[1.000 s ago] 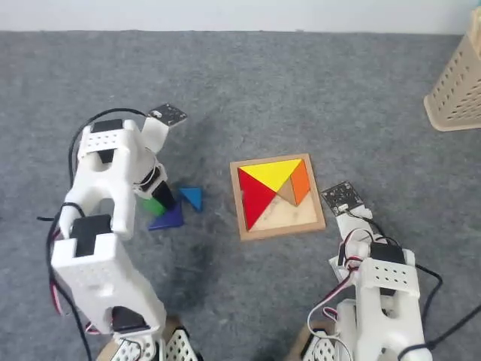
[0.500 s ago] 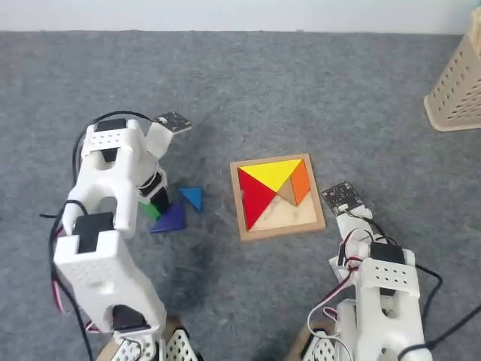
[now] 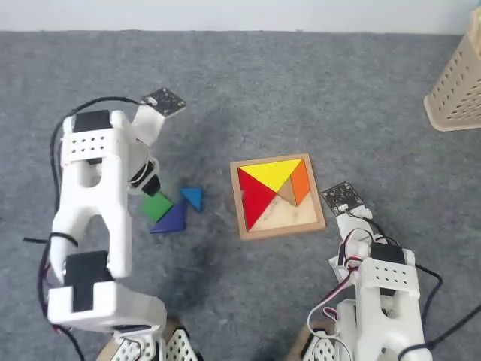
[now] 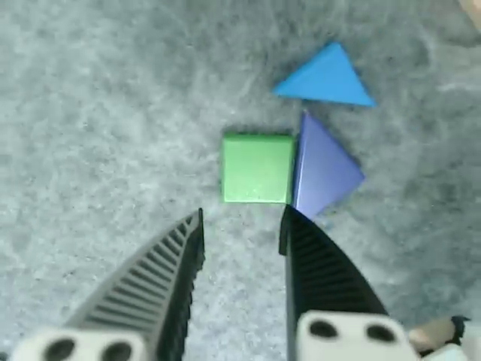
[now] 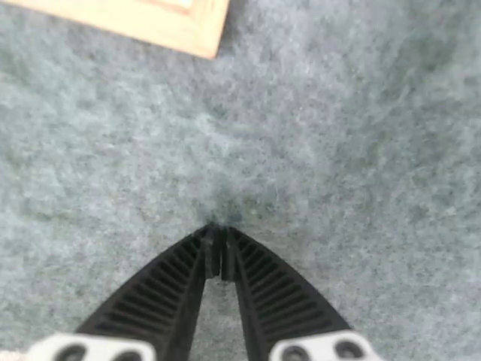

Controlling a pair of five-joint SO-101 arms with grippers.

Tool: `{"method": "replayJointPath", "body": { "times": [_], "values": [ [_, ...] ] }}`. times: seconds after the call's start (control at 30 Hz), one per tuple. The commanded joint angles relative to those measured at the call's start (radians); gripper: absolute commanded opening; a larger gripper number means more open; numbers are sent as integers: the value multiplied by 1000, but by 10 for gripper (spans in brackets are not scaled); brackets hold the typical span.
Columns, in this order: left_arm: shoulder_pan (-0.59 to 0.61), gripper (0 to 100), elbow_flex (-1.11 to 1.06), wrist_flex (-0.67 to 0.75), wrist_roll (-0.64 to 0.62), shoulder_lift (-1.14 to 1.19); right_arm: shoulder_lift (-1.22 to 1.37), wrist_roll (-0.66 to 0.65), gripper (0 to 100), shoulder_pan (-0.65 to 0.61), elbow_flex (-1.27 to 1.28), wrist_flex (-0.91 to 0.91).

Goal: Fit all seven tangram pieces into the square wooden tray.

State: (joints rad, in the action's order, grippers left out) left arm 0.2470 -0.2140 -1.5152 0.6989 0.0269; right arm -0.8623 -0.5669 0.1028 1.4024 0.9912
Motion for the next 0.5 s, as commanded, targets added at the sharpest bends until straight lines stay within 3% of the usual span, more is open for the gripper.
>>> {"method": "replayJointPath", "body": {
  "times": [0.0,0.3,0.47],
  "values": [
    [-3,156,12,-3,-15,-44,-13,-15,6,15,-2,-10],
    [3,221,-99,253,-17,235,-13,-15,6,15,-2,-10],
    [17,221,-99,292,-12,298,-13,-15,6,15,-2,-10]
  ]
}}
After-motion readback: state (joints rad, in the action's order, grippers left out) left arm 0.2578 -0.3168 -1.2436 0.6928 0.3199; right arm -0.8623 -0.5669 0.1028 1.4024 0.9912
